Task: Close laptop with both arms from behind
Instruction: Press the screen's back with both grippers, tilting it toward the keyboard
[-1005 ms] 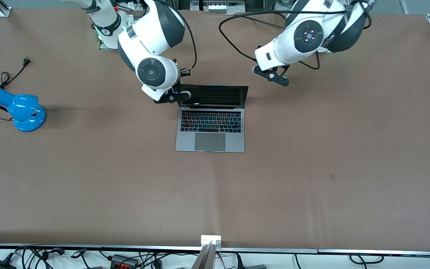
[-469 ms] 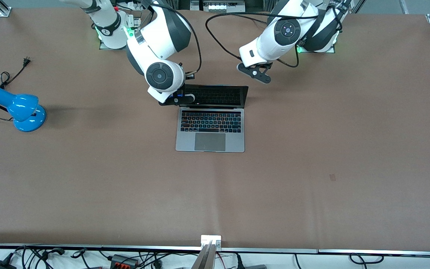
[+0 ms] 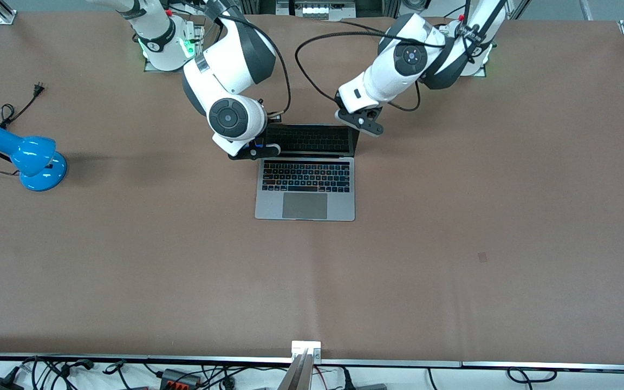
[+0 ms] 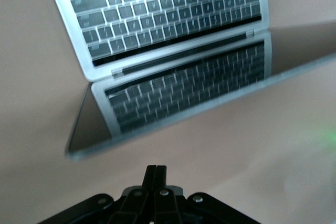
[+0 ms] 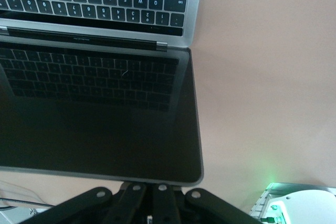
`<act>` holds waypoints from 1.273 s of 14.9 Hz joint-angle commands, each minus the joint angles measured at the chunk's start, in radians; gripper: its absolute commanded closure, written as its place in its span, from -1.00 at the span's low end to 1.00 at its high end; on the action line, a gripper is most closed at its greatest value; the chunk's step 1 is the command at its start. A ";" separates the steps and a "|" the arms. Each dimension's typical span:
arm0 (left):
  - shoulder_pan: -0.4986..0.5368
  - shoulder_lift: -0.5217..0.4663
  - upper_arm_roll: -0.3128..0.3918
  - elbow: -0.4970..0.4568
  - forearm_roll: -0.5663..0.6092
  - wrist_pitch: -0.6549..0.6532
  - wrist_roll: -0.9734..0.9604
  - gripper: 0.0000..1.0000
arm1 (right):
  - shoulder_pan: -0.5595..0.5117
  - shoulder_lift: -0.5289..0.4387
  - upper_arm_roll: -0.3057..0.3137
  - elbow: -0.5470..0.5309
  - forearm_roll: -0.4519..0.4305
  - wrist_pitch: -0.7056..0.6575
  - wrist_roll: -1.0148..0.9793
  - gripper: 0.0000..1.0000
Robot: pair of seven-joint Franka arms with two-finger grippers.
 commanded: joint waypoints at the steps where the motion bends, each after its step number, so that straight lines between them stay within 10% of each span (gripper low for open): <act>1: 0.011 0.026 -0.003 0.003 -0.018 0.071 0.006 0.99 | -0.013 0.018 -0.004 0.030 -0.002 0.007 -0.013 1.00; 19: 0.080 0.297 0.043 0.132 -0.008 0.343 0.254 0.99 | -0.114 0.193 -0.004 0.231 -0.013 0.038 -0.073 1.00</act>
